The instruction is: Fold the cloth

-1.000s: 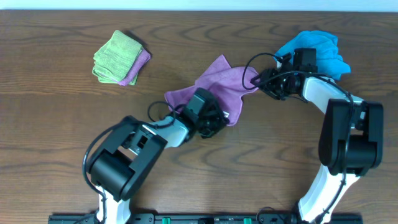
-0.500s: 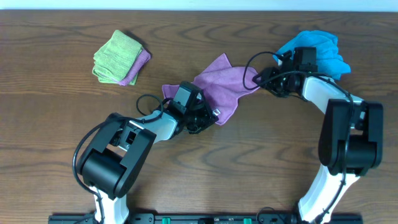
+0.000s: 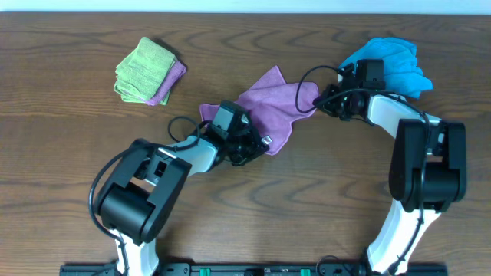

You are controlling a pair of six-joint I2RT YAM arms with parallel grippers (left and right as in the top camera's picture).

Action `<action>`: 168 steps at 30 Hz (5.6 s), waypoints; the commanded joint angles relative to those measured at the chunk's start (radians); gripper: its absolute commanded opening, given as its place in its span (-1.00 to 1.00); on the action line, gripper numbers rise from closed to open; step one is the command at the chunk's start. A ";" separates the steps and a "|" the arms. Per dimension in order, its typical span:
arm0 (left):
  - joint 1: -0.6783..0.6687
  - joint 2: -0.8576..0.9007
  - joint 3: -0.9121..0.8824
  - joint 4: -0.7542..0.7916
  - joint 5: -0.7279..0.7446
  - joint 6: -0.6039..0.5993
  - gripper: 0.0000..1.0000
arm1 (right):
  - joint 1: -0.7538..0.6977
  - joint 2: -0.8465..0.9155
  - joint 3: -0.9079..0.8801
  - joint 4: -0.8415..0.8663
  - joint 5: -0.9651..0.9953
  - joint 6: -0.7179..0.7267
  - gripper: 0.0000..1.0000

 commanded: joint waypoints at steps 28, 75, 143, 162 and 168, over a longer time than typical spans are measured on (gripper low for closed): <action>0.262 -0.402 -0.014 -0.734 0.109 0.453 -0.88 | 0.047 -0.395 -0.010 -0.817 0.130 -0.354 -0.97; 0.287 -0.390 -0.014 -0.484 -0.304 0.323 -0.89 | 0.132 -0.393 -0.289 0.017 0.249 -0.319 -0.97; 0.305 -0.331 -0.007 -0.166 -0.274 0.382 -0.84 | 0.169 -0.472 -0.171 -0.027 0.296 -0.148 0.65; 0.187 -0.185 -0.006 -0.136 -0.274 0.386 -0.88 | -0.011 -0.484 -0.390 0.024 -0.044 0.031 0.75; 0.169 -0.140 -0.006 -0.136 -0.296 0.387 -0.88 | -0.011 -0.484 -0.511 0.190 -0.082 0.126 0.75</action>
